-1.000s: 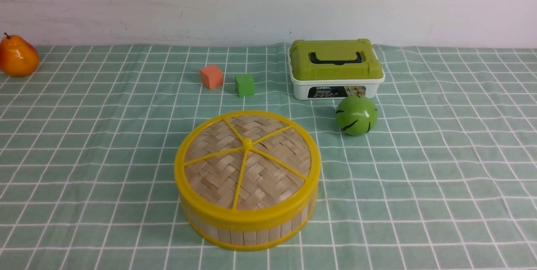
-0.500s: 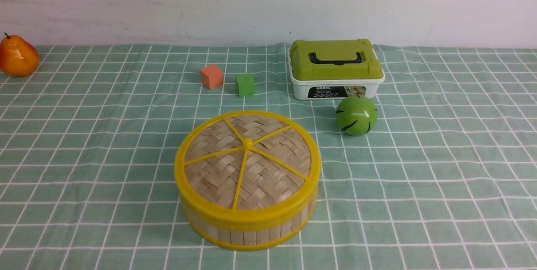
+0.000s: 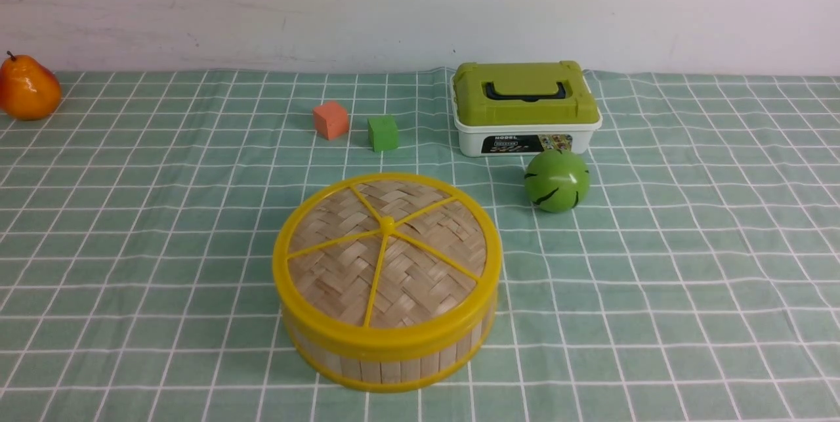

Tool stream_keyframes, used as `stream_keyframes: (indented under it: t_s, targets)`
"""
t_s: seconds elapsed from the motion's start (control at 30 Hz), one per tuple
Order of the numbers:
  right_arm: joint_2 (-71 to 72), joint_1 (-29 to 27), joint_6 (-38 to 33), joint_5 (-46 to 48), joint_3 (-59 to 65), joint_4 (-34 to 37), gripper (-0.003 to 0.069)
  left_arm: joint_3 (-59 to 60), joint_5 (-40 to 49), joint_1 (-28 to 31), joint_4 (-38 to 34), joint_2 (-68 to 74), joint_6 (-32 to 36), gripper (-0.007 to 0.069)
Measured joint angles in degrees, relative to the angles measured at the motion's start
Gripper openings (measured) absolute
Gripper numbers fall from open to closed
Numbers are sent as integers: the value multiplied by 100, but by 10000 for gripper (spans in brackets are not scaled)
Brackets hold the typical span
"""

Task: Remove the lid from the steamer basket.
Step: Use the right arm to lift the lid of the steamer

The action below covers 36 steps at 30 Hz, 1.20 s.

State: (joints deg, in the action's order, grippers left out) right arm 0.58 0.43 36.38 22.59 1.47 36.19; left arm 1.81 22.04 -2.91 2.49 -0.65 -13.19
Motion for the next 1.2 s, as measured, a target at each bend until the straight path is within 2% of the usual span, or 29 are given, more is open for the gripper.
stream_keyframes:
  t_s: [0.2,0.33,0.37,0.43,0.53,0.6,0.67,0.7,0.77,0.9,1.07,1.2]
  targets:
    - [0,0,-41,-48,0,-354,241,0,0,0,0,0,0,239]
    - [0,0,-580,-145,-9,-526,241,0,0,0,0,0,0,239]
    - [0,0,-1159,-116,-184,-658,240,0,0,0,0,0,0,239]
    - [-17,0,-1537,-50,-432,-790,232,0,0,0,0,0,0,239]
    - [-573,0,-2422,420,-1524,-1374,160,0,0,0,0,0,0,239]
    - [-1232,0,-2928,1026,-2391,-1840,67,0,0,0,0,0,0,239]
    - [-1982,0,-3418,1845,-3302,-2236,4,0,0,0,0,0,0,239]
    - [-2136,0,-3464,1924,-3481,-2296,-2,0,0,0,0,0,0,239]
    - [-3045,0,-4121,2901,-4505,-2510,-21,0,0,0,0,0,0,239]
    - [-4486,27,-5071,3995,-5855,-2404,-24,0,0,0,0,0,0,239]
    - [-5655,269,-5676,4332,-6748,-1833,-21,0,0,0,0,0,0,239]
    - [-6856,956,-5975,4418,-7612,-1652,-13,0,0,0,0,0,0,239]
